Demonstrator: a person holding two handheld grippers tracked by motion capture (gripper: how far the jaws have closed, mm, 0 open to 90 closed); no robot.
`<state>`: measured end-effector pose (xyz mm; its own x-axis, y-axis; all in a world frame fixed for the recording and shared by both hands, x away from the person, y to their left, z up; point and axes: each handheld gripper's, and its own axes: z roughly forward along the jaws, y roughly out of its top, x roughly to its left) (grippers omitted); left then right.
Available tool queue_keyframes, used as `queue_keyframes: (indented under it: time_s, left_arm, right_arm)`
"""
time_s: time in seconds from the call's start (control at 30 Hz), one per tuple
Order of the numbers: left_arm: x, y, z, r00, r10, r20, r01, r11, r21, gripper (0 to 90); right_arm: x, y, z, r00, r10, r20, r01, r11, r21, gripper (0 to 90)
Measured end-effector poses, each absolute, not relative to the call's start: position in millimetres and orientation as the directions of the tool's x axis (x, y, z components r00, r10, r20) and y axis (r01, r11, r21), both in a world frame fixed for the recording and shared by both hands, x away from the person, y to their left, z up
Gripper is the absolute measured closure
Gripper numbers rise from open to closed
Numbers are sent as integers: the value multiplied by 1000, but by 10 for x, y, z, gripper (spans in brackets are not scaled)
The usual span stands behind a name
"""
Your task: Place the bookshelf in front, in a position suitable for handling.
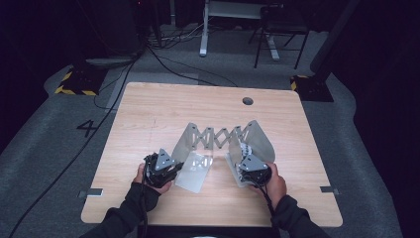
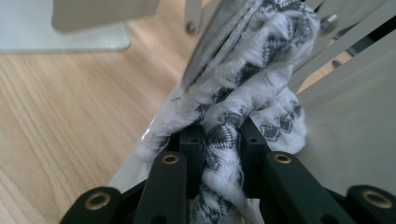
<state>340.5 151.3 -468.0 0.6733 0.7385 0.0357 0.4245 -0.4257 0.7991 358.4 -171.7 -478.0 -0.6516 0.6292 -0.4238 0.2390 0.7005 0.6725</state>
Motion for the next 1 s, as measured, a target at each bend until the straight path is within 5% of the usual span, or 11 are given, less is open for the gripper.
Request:
queue_keyframes:
  time_s: [0.2, 0.5, 0.83, 1.0]
  left_arm:
    - [3427, 1515, -4690, 673, 738, 46, 411, -425, 807, 771]
    - [3535, 1546, -4703, 658, 753, 7, 416, -371, 830, 557]
    - [3599, 1527, -4716, 664, 748, -12, 414, -354, 838, 547]
    - [3597, 1543, -4706, 681, 732, -3, 397, -366, 842, 626]
  right_arm:
    - [3610, -1703, -4886, -675, 606, -421, 265, 731, 628, 770]
    - [3504, -1795, -4615, -597, 650, -471, 193, 686, 702, 773]
    - [3323, -1936, -4215, -509, 714, -481, 99, 603, 791, 773]
    - [3251, -1985, -3976, -460, 737, -495, 49, 577, 815, 773]
